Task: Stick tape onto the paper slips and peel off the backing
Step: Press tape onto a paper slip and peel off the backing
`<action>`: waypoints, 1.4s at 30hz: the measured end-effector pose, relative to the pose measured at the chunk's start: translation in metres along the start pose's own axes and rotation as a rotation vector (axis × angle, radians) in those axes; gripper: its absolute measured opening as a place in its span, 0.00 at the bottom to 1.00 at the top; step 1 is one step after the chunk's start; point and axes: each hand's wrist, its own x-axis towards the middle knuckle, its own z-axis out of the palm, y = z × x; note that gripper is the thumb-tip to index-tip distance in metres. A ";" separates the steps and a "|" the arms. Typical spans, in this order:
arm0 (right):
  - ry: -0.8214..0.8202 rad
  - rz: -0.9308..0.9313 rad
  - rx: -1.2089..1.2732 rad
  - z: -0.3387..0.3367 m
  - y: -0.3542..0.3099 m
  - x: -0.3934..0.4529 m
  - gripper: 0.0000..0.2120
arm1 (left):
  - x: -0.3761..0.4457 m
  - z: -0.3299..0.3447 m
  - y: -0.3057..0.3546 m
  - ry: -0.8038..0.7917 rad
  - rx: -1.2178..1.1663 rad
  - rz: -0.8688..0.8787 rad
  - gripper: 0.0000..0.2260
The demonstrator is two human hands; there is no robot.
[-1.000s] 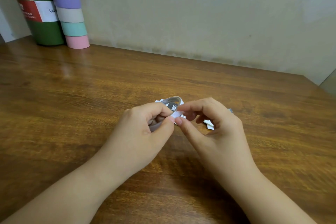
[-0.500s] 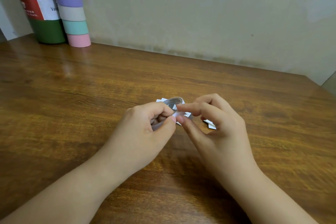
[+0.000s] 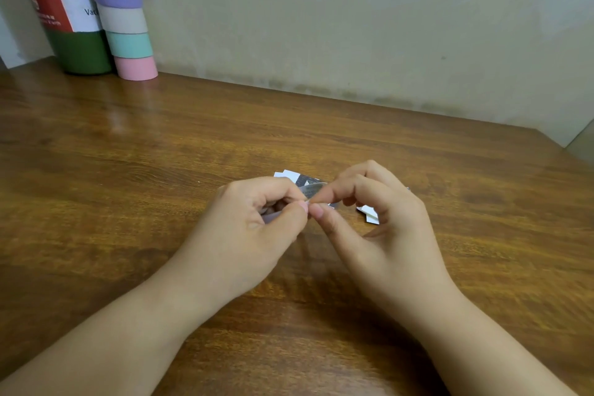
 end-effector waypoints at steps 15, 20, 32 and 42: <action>-0.132 0.009 0.123 -0.010 -0.004 0.002 0.04 | 0.007 -0.010 0.002 0.046 -0.389 -0.151 0.10; -0.126 0.237 0.370 -0.015 0.005 0.005 0.04 | 0.009 -0.015 -0.003 0.109 -0.356 -0.125 0.04; -0.091 0.386 0.474 -0.014 0.000 0.006 0.07 | 0.008 -0.014 -0.012 0.208 -0.051 -0.143 0.16; -0.077 0.432 0.518 -0.013 0.003 0.007 0.09 | 0.007 -0.019 -0.004 0.251 0.077 -0.077 0.19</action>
